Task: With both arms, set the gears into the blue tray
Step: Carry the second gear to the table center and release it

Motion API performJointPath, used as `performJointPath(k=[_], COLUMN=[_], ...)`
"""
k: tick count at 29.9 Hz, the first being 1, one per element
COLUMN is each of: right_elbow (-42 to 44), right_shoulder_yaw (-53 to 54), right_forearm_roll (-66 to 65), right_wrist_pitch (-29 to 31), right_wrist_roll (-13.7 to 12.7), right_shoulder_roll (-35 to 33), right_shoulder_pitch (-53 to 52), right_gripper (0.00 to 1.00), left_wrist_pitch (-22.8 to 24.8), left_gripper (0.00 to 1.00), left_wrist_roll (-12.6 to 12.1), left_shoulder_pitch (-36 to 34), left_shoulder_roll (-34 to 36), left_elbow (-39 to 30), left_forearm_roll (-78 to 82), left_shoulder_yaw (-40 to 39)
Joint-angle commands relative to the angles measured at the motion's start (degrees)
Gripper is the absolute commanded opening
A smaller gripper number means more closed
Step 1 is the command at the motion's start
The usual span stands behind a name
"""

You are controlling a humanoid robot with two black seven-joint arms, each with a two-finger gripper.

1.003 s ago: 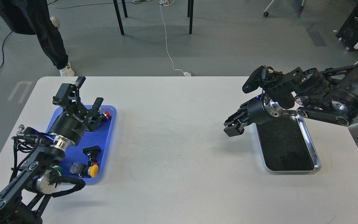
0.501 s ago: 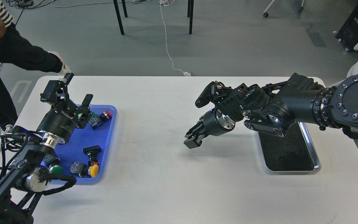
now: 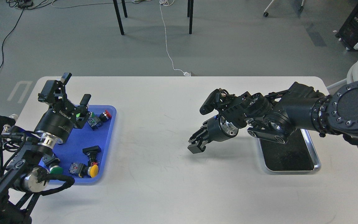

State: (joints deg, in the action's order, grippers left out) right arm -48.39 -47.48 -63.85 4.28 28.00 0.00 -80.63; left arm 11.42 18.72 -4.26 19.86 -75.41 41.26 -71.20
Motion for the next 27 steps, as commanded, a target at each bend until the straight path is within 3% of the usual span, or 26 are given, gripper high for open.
performJointPath(k=[1,19,22,27], right_elbow=[-0.65,-0.13,-0.04,-0.04], right_shoulder_yaw=[0.02,-0.24,-0.15,-0.07], right_forearm_roll=[0.31,0.31,0.31,0.39], right_wrist_pitch=[-1.81,-4.98,-4.98,-4.98], right_wrist_roll=[0.0,0.0,0.0,0.0], right_shoulder_roll=[0.0,0.0,0.0,0.0], right_shoulder_pitch=[0.56,3.19,3.19,3.19], right_gripper=[0.24,0.35,0.4,0.57], left_wrist_pitch=[0.0,0.0,0.0,0.0], left_gripper=[0.98,0.98,0.98,0.98], left_wrist_roll=[0.0,0.0,0.0,0.0], left_shoulder_pitch=[0.21,1.01,1.01,1.01], left_shoulder_roll=[0.0,-0.09,-0.18,-0.09], left_elbow=[-0.09,-0.09,-0.09,-0.09], left_forearm_roll=[-0.03,0.05,0.05,0.05], left_shoulder_yaw=[0.01,0.09,0.09,0.09])
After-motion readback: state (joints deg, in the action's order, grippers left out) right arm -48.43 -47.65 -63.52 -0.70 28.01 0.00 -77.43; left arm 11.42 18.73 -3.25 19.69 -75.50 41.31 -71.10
